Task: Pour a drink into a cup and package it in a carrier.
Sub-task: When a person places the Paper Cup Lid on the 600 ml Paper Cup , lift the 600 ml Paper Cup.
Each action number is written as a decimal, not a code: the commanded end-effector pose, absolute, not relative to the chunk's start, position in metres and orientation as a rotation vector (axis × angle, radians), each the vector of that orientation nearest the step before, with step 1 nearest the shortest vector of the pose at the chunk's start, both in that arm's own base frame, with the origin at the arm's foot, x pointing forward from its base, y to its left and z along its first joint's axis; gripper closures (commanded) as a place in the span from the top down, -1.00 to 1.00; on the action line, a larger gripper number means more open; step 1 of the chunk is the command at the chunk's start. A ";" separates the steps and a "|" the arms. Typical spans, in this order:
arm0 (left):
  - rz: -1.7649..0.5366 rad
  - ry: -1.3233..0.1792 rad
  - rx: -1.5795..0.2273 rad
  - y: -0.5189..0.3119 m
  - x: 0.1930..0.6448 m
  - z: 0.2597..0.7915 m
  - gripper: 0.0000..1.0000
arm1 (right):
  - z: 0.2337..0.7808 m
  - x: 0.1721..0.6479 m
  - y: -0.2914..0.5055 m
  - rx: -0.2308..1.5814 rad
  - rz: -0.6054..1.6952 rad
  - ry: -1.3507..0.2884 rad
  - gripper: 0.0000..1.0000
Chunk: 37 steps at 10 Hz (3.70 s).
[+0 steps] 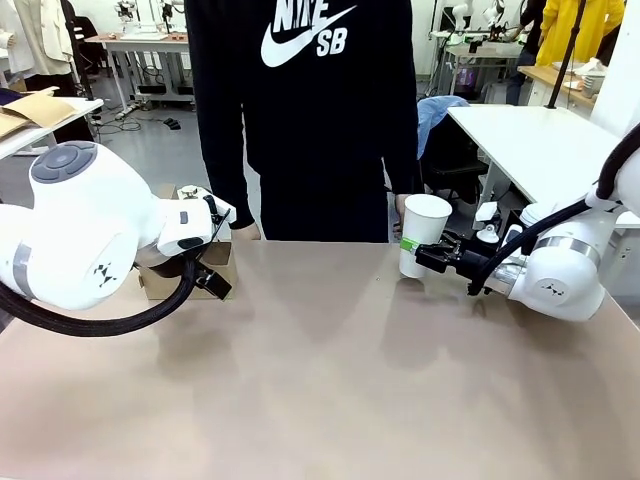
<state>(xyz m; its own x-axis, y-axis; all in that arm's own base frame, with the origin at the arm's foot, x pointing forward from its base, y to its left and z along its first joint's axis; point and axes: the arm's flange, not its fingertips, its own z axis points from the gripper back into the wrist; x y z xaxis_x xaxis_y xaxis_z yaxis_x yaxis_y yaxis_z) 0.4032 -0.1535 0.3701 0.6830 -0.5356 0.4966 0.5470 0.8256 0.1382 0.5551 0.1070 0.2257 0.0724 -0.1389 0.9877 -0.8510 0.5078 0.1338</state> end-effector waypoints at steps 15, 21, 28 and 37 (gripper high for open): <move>-0.605 -0.550 -0.024 -0.152 0.403 0.370 1.00 | 0.228 0.559 0.109 0.917 0.676 -1.443 0.60; -0.605 -0.550 -0.024 -0.152 0.403 0.370 1.00 | 0.228 0.559 0.109 0.917 0.676 -1.443 0.60; -0.605 -0.550 -0.024 -0.152 0.403 0.370 1.00 | 0.228 0.559 0.109 0.917 0.676 -1.443 0.60; -0.605 -0.550 -0.024 -0.152 0.403 0.370 1.00 | 0.228 0.559 0.109 0.917 0.676 -1.443 0.60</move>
